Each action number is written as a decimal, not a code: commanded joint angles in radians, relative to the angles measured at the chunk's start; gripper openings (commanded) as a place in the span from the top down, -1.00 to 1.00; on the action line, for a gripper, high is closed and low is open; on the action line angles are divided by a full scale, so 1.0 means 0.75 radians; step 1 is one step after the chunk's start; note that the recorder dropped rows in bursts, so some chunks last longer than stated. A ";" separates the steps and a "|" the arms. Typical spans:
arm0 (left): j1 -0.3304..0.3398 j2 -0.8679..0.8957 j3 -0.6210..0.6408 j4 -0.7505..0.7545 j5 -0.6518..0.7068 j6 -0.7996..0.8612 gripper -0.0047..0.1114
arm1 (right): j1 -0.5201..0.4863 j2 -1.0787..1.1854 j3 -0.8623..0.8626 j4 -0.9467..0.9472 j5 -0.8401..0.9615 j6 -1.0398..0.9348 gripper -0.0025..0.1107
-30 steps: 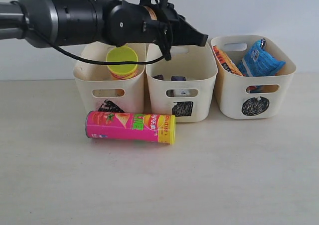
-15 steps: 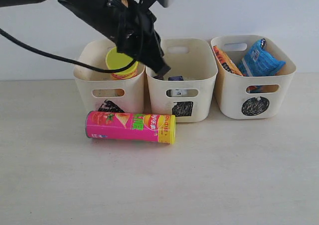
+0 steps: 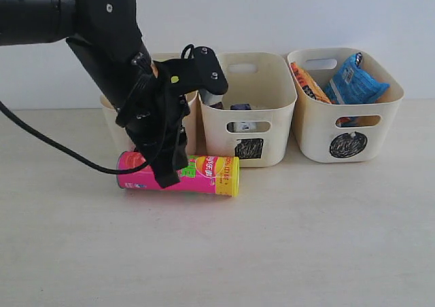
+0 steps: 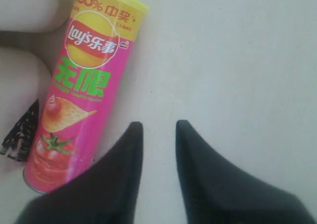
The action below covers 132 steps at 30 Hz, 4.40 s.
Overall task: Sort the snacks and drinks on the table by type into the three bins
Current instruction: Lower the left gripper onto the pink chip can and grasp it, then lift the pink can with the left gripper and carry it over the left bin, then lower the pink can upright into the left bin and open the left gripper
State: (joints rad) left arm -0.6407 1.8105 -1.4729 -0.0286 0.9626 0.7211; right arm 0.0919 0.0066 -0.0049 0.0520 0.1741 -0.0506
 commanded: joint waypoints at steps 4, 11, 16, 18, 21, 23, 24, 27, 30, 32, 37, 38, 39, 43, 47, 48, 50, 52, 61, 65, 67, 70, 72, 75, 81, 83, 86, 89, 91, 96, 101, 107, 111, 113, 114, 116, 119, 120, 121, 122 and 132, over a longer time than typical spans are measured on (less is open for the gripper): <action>-0.012 0.125 0.007 -0.021 -0.065 0.308 -0.21 | -0.004 -0.009 0.006 -0.002 -0.009 -0.001 0.96; -0.012 0.239 0.007 0.196 -0.259 0.356 -0.46 | -0.004 -0.009 0.006 -0.002 -0.012 -0.001 0.96; -0.012 0.298 0.007 0.258 -0.335 0.353 -0.62 | -0.004 -0.009 0.006 -0.002 -0.012 -0.001 0.96; -0.012 0.326 0.007 0.309 -0.357 0.353 -0.65 | -0.004 -0.009 0.006 -0.002 -0.012 -0.001 0.96; -0.012 0.364 0.007 0.349 -0.405 0.343 -0.65 | -0.004 -0.009 0.006 -0.002 -0.012 -0.001 0.96; -0.012 0.382 0.007 0.357 -0.459 0.343 -0.65 | -0.004 -0.009 0.006 -0.002 -0.012 -0.001 0.96; -0.012 0.389 0.007 0.368 -0.489 0.343 -0.65 | -0.004 -0.009 0.006 -0.002 -0.012 -0.001 0.96; -0.012 0.418 0.007 0.412 -0.561 0.340 -0.65 | -0.004 -0.009 0.006 -0.002 -0.012 -0.001 0.96; -0.012 0.451 0.007 0.462 -0.633 0.295 -0.65 | -0.004 -0.009 0.006 -0.002 -0.012 -0.001 0.96; -0.012 0.470 0.007 0.499 -0.667 0.271 -0.65 | -0.004 -0.009 0.006 -0.002 -0.012 -0.001 0.96; -0.012 0.504 0.007 0.539 -0.684 0.246 -0.65 | -0.004 -0.009 0.006 -0.002 -0.012 -0.001 0.96; -0.012 0.514 0.007 0.545 -0.684 0.246 -0.64 | -0.004 -0.009 0.006 -0.002 -0.012 -0.001 0.96; -0.012 0.518 0.007 0.548 -0.684 0.241 -0.61 | -0.004 -0.009 0.006 -0.002 -0.012 -0.001 0.96; -0.012 0.526 0.007 0.548 -0.684 0.241 -0.27 | -0.004 -0.009 0.006 -0.002 -0.012 -0.001 0.96; -0.012 0.520 0.007 0.548 -0.662 0.215 0.32 | -0.004 -0.009 0.006 -0.002 -0.012 -0.001 0.96; -0.015 0.513 0.007 0.548 -0.644 0.208 0.50 | -0.004 -0.009 0.006 -0.002 -0.012 -0.001 0.96; -0.015 0.501 0.007 0.542 -0.601 0.186 0.81 | -0.004 -0.009 0.006 -0.002 -0.012 -0.001 0.96; -0.020 0.477 0.007 0.542 -0.544 0.165 0.84 | -0.004 -0.009 0.006 -0.002 -0.012 -0.001 0.96; -0.103 0.301 0.007 0.438 -0.314 0.048 0.84 | -0.004 -0.009 0.006 -0.002 -0.015 -0.001 0.96; -0.139 0.176 0.007 0.293 -0.229 0.048 0.84 | -0.004 -0.009 0.006 -0.002 -0.015 -0.001 0.96; -0.139 0.112 0.007 0.211 -0.232 0.048 0.84 | -0.004 -0.009 0.006 -0.002 -0.015 -0.001 0.96; -0.125 0.007 0.007 0.164 -0.254 0.048 0.84 | -0.004 -0.009 0.006 -0.002 -0.015 -0.001 0.96; -0.104 -0.068 0.007 0.137 -0.291 0.022 0.84 | -0.004 -0.009 0.006 -0.002 -0.015 -0.001 0.96; -0.067 -0.176 0.007 0.125 -0.365 -0.051 0.84 | -0.004 -0.009 0.006 -0.002 -0.015 -0.001 0.96; 0.050 -0.326 0.007 0.125 -0.560 -0.335 0.84 | -0.004 -0.009 0.006 -0.002 -0.015 -0.001 0.96; 0.094 -0.356 0.007 0.125 -0.621 -0.414 0.84 | -0.004 -0.009 0.006 -0.002 -0.015 -0.001 0.96; 0.150 -0.371 0.007 0.125 -0.734 -0.518 0.84 | -0.004 -0.009 0.006 -0.002 -0.015 -0.001 0.96; 0.204 -0.366 0.026 0.124 -0.891 -0.610 0.84 | -0.004 -0.009 0.006 -0.002 -0.015 -0.001 0.96; 0.239 -0.359 0.053 0.124 -1.018 -0.679 0.84 | -0.004 -0.009 0.006 -0.002 -0.015 -0.001 0.96; 0.301 -0.319 0.117 0.124 -1.276 -0.727 0.84 | -0.004 -0.009 0.006 -0.002 -0.015 -0.001 0.96; 0.348 -0.236 0.137 0.124 -1.442 -0.746 0.84 | -0.004 -0.009 0.006 -0.002 -0.015 -0.001 0.96; 0.392 -0.087 0.137 0.118 -1.653 -0.790 0.84 | -0.004 -0.009 0.006 -0.002 -0.015 -0.001 0.96; 0.419 0.020 0.137 0.118 -1.775 -0.796 0.84 | -0.004 -0.009 0.006 -0.002 -0.015 -0.001 0.96; 0.428 0.069 0.137 0.118 -1.818 -0.811 0.84 | -0.004 -0.009 0.006 -0.002 -0.015 -0.001 0.96; 0.435 0.094 0.137 0.118 -1.832 -0.818 0.84 | -0.004 -0.009 0.006 -0.002 -0.015 -0.001 0.96; 0.445 0.158 0.137 0.118 -1.881 -0.829 0.84 | -0.004 -0.009 0.006 -0.002 -0.015 -0.001 0.96; 0.461 0.223 0.137 0.118 -1.912 -0.829 0.84 | -0.004 -0.009 0.006 -0.002 -0.015 -0.001 0.96; 0.467 0.231 0.137 0.118 -1.912 -0.829 0.84 | -0.004 -0.009 0.006 -0.002 -0.015 -0.001 0.96; 0.469 0.239 0.137 0.112 -1.912 -0.829 0.84 | -0.004 -0.009 0.006 -0.002 -0.015 -0.001 0.96; 0.469 0.248 0.137 0.088 -1.910 -0.829 0.84 | -0.004 -0.009 0.006 -0.002 -0.015 -0.001 0.96; 0.469 0.259 0.132 0.048 -1.786 -0.829 -0.31 | -0.004 -0.009 0.006 -0.002 -0.015 -0.001 0.96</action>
State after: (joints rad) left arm -0.2890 2.0116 -1.3726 0.0224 -0.3933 0.1076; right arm 0.0919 0.0066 -0.0049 0.0520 0.1704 -0.0506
